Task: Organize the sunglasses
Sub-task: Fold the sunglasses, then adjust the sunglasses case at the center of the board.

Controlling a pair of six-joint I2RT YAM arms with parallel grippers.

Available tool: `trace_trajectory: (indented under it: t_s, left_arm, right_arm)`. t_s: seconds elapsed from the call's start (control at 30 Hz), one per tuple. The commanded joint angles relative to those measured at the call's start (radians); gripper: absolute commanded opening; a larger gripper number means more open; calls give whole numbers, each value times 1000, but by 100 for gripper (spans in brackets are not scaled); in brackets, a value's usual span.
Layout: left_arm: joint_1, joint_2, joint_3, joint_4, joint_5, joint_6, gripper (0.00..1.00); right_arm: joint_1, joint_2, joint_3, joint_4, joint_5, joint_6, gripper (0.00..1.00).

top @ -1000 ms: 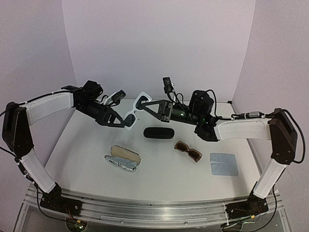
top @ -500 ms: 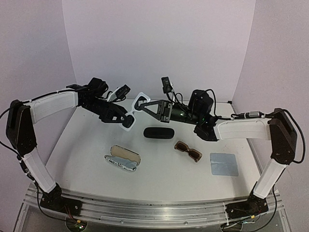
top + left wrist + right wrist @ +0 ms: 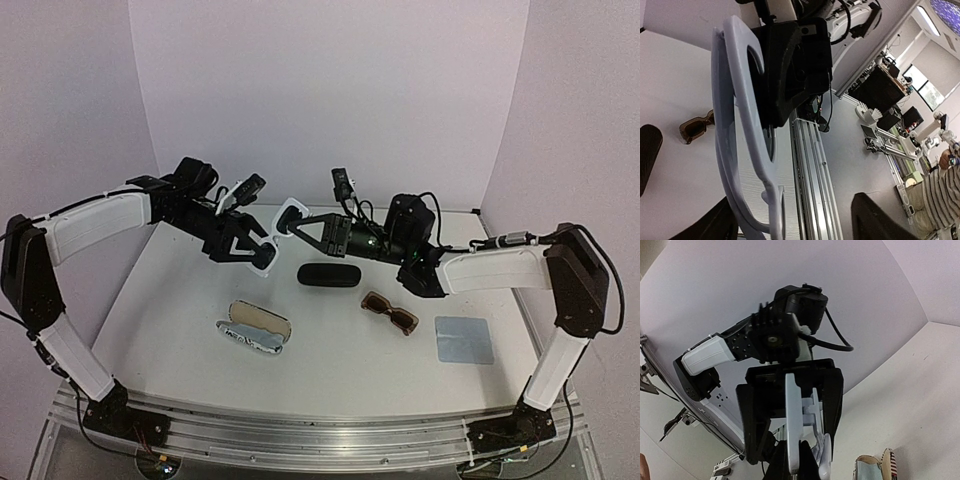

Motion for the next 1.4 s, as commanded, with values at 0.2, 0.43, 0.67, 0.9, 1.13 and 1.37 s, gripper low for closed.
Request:
trace_trajectory:
  t_s: [0.2,0.43,0.67,0.9,1.13,1.37]
  left_arm:
    - [-44,-245,-93,268,-639,44,100]
    - [-196,-285,-179,302,-948,179,100]
    - [-224,-234,-153,387,-1095,193,100]
    - [-223,-192,-121,286,-1031,180,90]
    - [-223,-188,-99,278,-983,187,76]
    - [-223,-176,-79,290,-977,187,71]
  right_arm:
    - [6,-67,-98,18,401,204,0]
    - [71,-98,-108,21,599,220,0]
    - [103,-89,-99,21,631,234,0]
    - [108,-90,-101,22,629,219,0]
    - [108,-87,-97,25,617,209,0]
    - [108,-73,-94,31,609,226,0]
